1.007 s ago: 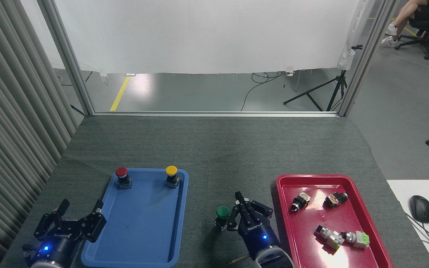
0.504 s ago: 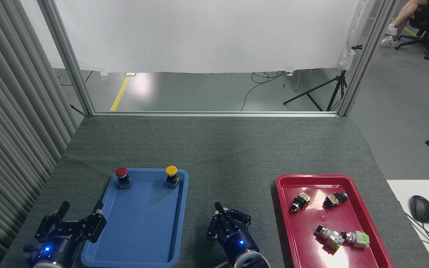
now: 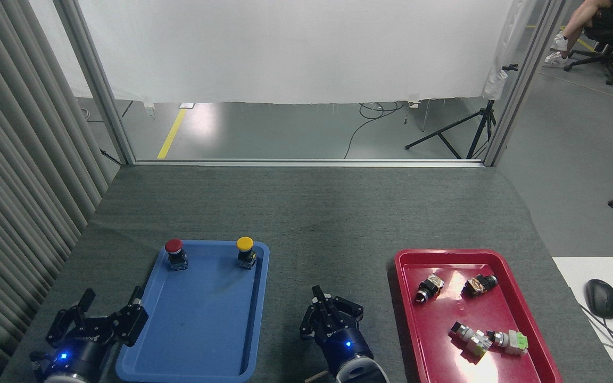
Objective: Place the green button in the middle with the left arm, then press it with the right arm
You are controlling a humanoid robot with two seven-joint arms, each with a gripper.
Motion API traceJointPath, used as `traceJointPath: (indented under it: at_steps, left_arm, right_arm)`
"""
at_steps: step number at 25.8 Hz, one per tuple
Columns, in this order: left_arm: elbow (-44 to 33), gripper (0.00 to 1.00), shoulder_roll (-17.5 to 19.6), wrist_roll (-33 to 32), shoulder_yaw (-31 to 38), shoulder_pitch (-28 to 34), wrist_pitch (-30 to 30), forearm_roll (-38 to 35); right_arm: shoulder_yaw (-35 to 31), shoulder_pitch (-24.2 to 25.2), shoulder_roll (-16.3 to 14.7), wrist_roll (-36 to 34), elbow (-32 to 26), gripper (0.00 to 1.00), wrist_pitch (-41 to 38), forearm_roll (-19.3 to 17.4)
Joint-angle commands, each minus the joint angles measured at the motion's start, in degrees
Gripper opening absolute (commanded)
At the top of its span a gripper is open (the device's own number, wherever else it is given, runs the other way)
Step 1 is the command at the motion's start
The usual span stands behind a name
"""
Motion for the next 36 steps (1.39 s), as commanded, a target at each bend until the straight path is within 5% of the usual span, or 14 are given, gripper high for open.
traceJointPath:
  at_steps: [1,5,7,16,26,36]
  left_arm:
    - [0.5,1.0,-0.1,0.1,0.2,0.0,0.0,0.1]
    - [0.8,1.0,-0.4,0.3,0.1,0.2,0.0,0.1]
    - [1.2,1.0,-0.5,0.3,0.3,0.2,0.0,0.1]
    - [1.8,1.0,-1.7,0.6,0.2,0.3,0.0,0.3]
    - [1.1,1.0,-2.7,4.2,0.1,0.9,0.0,-0.4]
    - [-0.9,1.0,-2.7,4.3,0.3,2.5,0.0,-0.3]
  right_arm:
    - [-0.3,0.0,-0.2,-1.0,-4.0,0.28,2.3,-0.8]
    - [-1.1,0.2,-1.0,-1.0,-7.4,0.85,6.4,-3.0]
    - [-4.1,0.6,-2.7,-1.0,-8.4,0.99,6.5,-3.7]
    - [-22.4,1.2,-12.4,-0.6,-8.6,1.0,-9.7,-7.4]
    - [-27.3,5.5,-18.2,-0.8,-9.3,1.0,-13.5,-10.2]
    - [-27.2,19.5,-19.0,-0.7,-24.7,1.0,-13.1,-12.2]
